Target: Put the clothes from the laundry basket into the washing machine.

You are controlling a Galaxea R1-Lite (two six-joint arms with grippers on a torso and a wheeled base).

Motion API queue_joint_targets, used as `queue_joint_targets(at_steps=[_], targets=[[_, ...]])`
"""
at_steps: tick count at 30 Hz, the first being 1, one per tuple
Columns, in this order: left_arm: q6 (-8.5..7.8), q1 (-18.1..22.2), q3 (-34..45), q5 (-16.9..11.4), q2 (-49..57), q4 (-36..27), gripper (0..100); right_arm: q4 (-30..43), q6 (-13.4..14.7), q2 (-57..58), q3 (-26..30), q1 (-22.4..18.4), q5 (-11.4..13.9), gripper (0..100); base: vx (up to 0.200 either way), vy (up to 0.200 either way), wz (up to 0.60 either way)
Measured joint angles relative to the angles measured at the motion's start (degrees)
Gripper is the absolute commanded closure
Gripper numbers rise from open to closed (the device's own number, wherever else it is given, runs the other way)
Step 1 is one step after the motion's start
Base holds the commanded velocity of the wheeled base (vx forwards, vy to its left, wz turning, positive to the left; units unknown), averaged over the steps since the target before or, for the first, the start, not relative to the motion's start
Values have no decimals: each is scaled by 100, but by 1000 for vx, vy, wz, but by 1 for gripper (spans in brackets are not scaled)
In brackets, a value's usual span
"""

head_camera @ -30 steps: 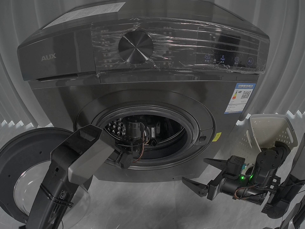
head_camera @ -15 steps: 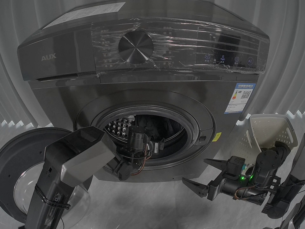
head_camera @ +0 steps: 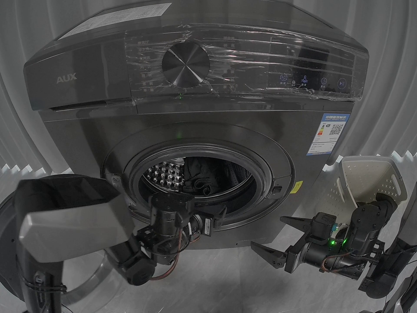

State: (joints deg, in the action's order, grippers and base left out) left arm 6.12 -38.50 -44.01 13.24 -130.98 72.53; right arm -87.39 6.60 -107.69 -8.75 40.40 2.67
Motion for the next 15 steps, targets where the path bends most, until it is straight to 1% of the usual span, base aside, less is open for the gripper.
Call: queue_joint_targets(at_steps=[4,7,12,15], targets=[[-5,-119,917,77,895,679,0,0,-9,88,-6,-107,-5,0,0,0,0],[-7,-199,1460,137,1604,1023,0,-2,-11,207,-20,-221,-27,0,0,0,0],[-7,-243,2365,204,2608,1321,0,9,-2,467,-63,-514,-71,0,0,0,0],[-38,-235,2767,325,3065,1462,0,35,13,660,-78,-683,-144,0,0,0,0]])
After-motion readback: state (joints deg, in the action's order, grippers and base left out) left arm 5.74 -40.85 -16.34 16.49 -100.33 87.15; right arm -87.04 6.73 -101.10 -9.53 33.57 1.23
